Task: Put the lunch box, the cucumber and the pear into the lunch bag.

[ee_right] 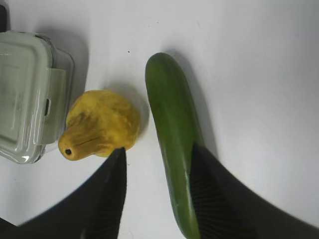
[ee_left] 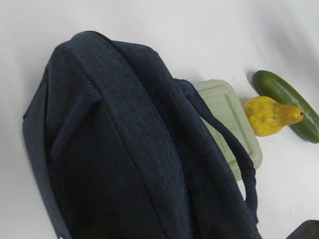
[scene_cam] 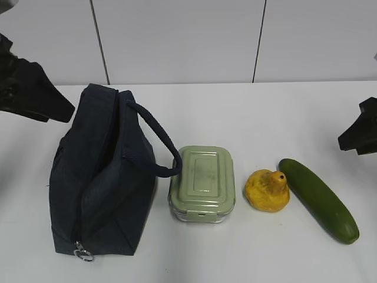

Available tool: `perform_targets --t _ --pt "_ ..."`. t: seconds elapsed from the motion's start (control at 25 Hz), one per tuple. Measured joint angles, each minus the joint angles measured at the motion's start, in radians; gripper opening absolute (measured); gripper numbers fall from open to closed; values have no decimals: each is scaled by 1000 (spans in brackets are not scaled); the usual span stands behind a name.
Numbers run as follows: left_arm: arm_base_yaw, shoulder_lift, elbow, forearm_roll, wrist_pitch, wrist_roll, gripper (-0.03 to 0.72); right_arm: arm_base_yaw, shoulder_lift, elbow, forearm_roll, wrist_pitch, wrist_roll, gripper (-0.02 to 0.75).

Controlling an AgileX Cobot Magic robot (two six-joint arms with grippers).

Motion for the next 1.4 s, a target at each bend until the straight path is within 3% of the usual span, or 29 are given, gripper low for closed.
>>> perform_targets --t 0.32,0.64,0.72,0.84,0.92,1.04,1.24,1.4 --pt "-126 28 0 152 39 -120 342 0 1 -2 0 0 -2 337" --pt "-139 67 0 203 54 -159 340 0 1 -2 0 0 -2 337" --pt "-139 84 0 209 40 -162 292 0 1 -2 0 0 -2 337" --pt "-139 89 0 232 20 -162 104 0 1 -2 0 0 -2 337" --pt "-139 89 0 241 8 -162 46 0 1 -2 0 0 -2 337" --pt "-139 89 0 242 -8 -162 29 14 1 -2 -9 0 -4 337" --pt "-139 89 0 243 -17 -162 25 119 3 -2 -108 -39 5 344" --pt "-139 89 0 243 -17 -162 25 177 26 -2 -189 -66 27 407"
